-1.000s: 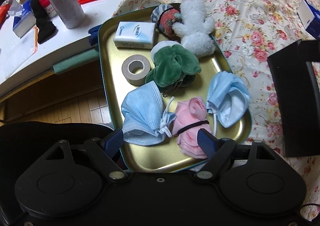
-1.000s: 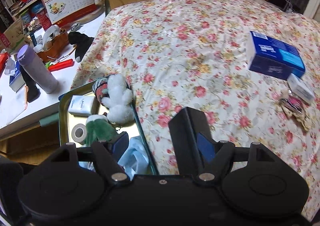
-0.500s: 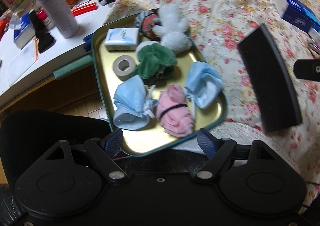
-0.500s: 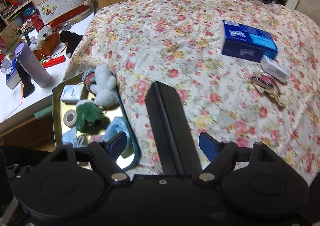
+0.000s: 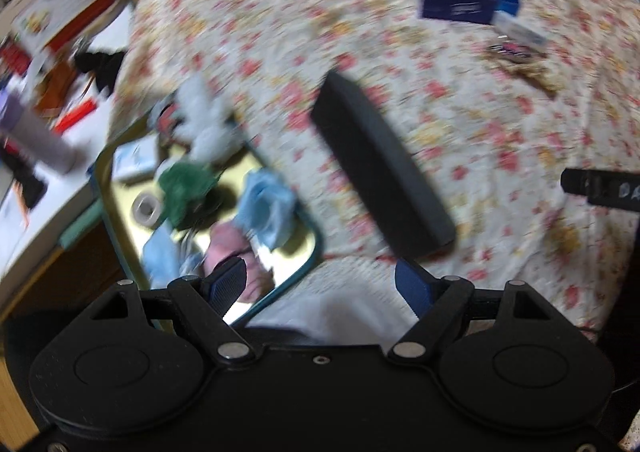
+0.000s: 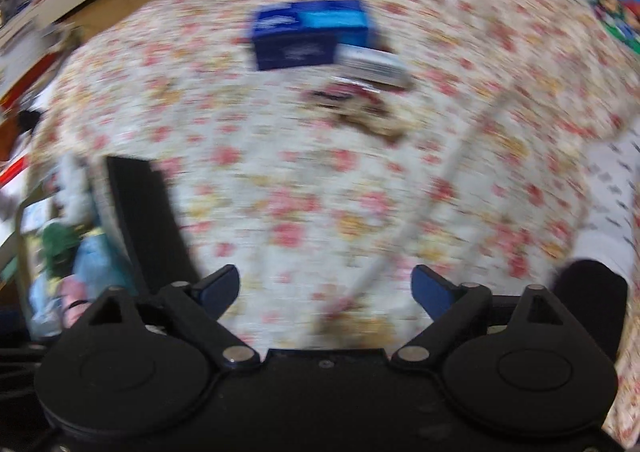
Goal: Organize soft objects
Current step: 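Move both tools back toward the remaining items on the bedspread, then grasp the second white tissue pack with the left tool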
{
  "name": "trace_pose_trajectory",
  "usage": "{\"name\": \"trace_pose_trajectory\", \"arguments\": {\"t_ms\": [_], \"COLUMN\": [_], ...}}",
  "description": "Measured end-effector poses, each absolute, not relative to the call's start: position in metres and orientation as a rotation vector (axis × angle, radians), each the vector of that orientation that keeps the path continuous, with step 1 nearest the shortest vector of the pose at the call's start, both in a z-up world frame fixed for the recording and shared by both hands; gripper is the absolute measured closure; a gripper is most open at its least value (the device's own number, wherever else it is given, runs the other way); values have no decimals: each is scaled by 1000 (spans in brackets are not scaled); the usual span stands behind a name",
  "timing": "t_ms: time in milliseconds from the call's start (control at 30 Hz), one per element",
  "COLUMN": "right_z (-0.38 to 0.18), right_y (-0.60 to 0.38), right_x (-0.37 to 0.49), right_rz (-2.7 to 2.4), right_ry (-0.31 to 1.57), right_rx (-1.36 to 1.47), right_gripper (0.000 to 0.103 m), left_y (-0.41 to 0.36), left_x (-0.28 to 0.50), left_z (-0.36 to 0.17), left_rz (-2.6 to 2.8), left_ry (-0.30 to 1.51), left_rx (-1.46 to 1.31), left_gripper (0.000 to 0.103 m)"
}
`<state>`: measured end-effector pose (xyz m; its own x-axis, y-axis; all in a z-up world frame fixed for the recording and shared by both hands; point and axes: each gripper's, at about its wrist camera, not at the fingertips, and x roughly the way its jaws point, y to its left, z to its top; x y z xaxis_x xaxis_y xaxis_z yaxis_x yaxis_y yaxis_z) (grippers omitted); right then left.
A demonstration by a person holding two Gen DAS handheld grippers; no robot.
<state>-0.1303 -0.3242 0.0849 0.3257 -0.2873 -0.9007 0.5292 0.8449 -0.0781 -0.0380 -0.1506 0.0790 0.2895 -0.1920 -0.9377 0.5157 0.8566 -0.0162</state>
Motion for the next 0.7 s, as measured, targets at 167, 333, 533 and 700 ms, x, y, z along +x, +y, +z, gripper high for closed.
{"name": "trace_pose_trajectory", "arguments": {"t_ms": [167,333,533,700], "right_z": [70,58,50,41], "right_y": [-377,-419,-445,-463], "right_x": [-144,-151,-139,-127], "right_rz": [-690,-730,-773,-808], "right_ry": [1131,1128,1123,1106], "right_rx": [302,388,404,410], "right_gripper": [3,3,1,1], "left_y": [-199,-244,-299,-341], "left_x": [-28,-13,7,30], "left_z": [97,110,116,113], "left_rz": [-535,-601,-648,-641], "left_ry": [1143,1126,1100,1115], "left_rx": [382,395,396,377], "left_gripper": [25,20,14,14]}}
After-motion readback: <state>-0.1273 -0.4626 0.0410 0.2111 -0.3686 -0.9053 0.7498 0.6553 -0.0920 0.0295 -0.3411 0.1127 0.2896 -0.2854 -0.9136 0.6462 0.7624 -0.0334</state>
